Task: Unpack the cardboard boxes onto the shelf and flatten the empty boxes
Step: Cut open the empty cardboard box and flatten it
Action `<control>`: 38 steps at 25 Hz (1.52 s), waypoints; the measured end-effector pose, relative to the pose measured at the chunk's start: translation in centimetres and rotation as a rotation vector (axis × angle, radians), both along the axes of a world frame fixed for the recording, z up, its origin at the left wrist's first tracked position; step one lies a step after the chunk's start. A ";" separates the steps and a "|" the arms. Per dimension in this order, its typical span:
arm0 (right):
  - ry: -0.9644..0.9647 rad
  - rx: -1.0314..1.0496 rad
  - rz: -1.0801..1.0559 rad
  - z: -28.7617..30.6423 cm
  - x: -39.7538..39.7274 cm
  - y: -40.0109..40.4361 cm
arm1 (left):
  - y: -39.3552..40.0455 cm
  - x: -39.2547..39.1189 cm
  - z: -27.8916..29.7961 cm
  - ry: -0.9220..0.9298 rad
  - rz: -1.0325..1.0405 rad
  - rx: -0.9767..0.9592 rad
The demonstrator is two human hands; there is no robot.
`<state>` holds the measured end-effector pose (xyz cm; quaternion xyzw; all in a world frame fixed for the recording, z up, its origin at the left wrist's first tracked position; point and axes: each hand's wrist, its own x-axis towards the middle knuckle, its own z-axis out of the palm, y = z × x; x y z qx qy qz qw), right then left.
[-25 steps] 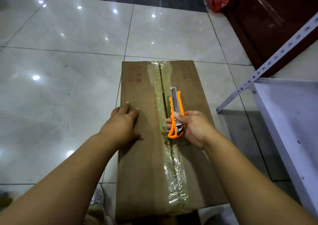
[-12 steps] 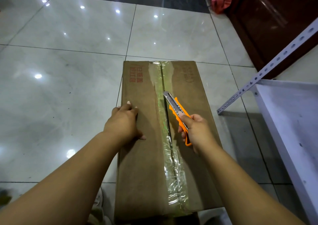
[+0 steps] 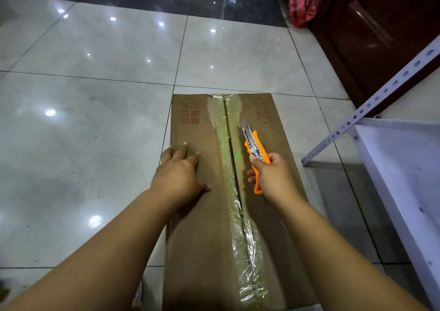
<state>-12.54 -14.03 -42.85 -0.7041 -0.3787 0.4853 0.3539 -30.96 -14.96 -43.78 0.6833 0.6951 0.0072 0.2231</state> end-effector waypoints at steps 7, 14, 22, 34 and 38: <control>-0.421 0.212 0.225 1.8 -0.3 3.3 | 1.9 -0.2 -0.7 -0.042 0.012 -0.023; -0.635 0.245 0.371 3.2 -2.3 6.9 | 3.6 0.1 -0.9 -0.030 -0.007 -0.058; -0.709 0.201 0.377 2.9 -3.1 9.3 | 4.3 0.2 -1.1 0.021 -0.061 -0.076; -0.799 0.137 0.446 3.9 -4.1 10.1 | 4.3 0.5 -1.1 0.023 -0.052 -0.122; -0.833 0.123 0.456 4.3 -4.3 9.7 | 4.2 0.4 -1.4 0.029 -0.050 -0.095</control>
